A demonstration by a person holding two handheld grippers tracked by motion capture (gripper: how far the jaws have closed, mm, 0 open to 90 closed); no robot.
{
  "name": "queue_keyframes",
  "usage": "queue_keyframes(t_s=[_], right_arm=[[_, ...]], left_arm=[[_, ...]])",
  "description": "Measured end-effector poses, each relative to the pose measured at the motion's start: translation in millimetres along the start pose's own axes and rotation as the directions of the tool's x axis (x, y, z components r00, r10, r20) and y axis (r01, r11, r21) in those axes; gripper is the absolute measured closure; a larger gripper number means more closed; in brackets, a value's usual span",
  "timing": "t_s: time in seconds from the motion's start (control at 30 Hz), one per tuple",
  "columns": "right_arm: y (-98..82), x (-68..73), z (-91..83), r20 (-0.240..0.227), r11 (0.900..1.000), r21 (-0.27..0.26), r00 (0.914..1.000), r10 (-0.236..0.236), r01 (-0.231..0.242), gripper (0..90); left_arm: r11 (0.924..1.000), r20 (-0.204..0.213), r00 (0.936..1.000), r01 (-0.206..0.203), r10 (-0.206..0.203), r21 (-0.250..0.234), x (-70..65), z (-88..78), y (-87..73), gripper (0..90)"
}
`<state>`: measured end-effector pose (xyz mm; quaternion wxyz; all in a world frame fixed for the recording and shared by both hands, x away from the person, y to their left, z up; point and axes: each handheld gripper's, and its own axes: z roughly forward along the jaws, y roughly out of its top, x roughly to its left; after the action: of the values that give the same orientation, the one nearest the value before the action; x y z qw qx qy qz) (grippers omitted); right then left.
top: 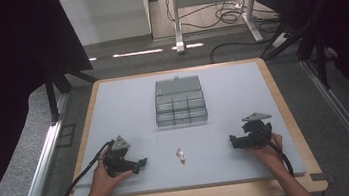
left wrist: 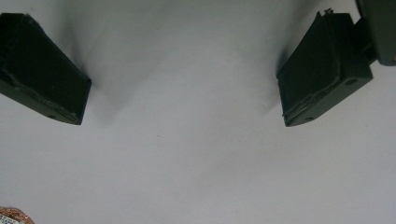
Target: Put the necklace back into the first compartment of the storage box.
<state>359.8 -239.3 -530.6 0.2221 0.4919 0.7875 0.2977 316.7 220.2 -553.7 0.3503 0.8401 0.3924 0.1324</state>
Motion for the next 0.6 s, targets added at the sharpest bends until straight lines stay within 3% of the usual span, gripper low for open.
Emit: queue_keyframes(t_s=[0.27,0.6], right_arm=[[1.1,-0.4,-0.1,-0.005,1.0,0.008,1.0,-0.005,0.005,3.0],[4.1,4.5,-7.4,-0.027,0.999,0.01,0.9989,-0.039,0.039,18.8]], left_arm=[[1.0,0.0,1.0,0.0,0.0,0.0,0.1,0.0,0.0,2.3],[1.0,0.0,1.0,0.0,0.0,0.0,0.1,0.0,0.0,2.3]])
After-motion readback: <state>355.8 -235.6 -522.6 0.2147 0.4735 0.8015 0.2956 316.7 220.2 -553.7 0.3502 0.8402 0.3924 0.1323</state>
